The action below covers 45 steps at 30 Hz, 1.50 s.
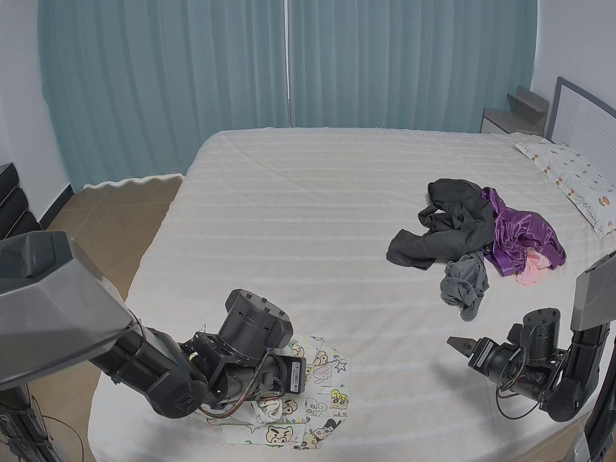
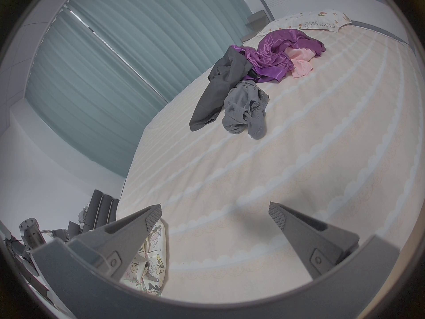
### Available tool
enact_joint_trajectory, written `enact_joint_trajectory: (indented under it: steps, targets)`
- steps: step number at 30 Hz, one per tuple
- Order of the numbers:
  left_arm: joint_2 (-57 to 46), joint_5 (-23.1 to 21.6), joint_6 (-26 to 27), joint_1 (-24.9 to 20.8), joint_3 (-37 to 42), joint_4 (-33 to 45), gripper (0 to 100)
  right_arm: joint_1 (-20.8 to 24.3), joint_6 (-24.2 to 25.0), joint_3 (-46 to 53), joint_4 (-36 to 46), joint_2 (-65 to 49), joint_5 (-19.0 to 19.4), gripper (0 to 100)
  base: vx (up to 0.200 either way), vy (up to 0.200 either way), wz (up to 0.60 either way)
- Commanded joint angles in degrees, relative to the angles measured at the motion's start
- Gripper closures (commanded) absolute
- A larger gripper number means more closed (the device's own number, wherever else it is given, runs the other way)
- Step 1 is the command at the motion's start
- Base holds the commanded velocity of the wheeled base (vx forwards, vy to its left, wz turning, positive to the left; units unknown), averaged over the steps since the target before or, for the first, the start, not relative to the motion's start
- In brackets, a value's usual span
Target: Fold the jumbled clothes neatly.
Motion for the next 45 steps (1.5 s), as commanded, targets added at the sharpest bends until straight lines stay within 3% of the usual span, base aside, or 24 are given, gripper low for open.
enact_joint_trajectory:
  steps: [1, 9, 11, 19, 26, 29, 41, 45]
  targets:
    - [1.5, -0.1, -1.6, -0.9, -0.5, -0.2, 0, 0.1, 0.0, 1.0, 0.0, 0.1, 0.0, 0, 0.000, 0.000, 0.00]
    - [0.8, -0.3, -4.0, -1.5, 0.2, -0.3, 0, 0.1, 0.0, 1.0, 0.0, 0.1, 0.0, 0, 0.000, 0.000, 0.00]
    - [-1.3, 0.0, -7.0, -1.4, 1.1, -1.3, 0, 0.1, 0.0, 1.0, 0.0, 0.1, 0.0, 0, 0.000, 0.000, 0.00]
    - [-13.1, -1.9, -12.3, 1.8, 10.9, -6.2, 0, 0.1, 0.1, 1.0, 0.1, 0.1, 0.0, 0, 0.000, 0.000, 0.00]
    - [-20.2, -8.9, -19.0, 7.8, 17.6, -8.9, 0, 1.0, 0.2, 1.0, 0.0, 0.4, 0.0, 0, -0.086, 0.000, 0.00]
    - [-21.1, -11.5, -19.0, 9.8, 18.4, -8.8, 0, 1.3, 0.3, 1.0, 0.1, 0.5, 0.0, 0, 0.000, 0.000, 0.00]
    - [-20.9, -14.7, -19.0, 13.6, 18.1, -9.0, 0, 1.8, 0.4, 1.0, 0.0, 1.6, 0.0, 0, 0.000, 0.000, 0.00]
    - [-20.8, -16.2, -18.8, 16.2, 17.9, -9.2, 0, 2.5, 0.5, 1.0, -0.1, 1.1, -0.2, 0, 0.000, 0.200, 0.00]
